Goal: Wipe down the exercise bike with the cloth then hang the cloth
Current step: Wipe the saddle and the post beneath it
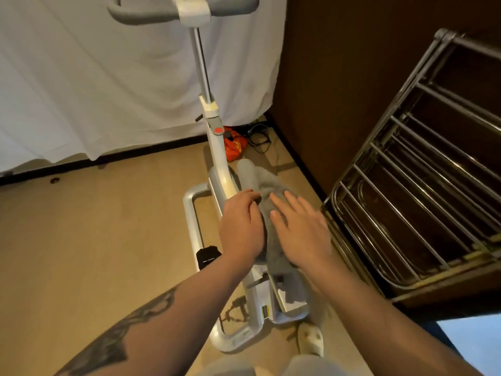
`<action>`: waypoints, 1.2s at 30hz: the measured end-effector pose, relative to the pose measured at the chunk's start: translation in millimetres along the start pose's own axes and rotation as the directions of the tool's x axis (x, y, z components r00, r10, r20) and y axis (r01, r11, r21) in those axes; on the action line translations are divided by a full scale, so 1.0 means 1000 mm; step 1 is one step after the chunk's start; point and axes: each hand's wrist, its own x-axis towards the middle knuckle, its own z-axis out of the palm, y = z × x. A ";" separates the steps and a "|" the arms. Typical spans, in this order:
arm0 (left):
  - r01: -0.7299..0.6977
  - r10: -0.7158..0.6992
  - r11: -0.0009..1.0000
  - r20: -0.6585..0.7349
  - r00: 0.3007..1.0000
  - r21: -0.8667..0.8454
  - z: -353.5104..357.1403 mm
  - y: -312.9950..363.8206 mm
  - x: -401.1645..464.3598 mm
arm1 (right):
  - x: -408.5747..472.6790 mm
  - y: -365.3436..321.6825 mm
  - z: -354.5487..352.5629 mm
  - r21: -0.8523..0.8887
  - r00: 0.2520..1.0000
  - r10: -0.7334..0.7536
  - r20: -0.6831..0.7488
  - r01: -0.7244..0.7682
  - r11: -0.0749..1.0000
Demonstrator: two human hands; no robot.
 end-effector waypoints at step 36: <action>0.003 -0.008 0.999 0.111 0.994 0.051 0.001 -0.003 0.006 | -0.013 -0.023 0.027 0.860 0.685 0.724 -0.080 -0.320 0.398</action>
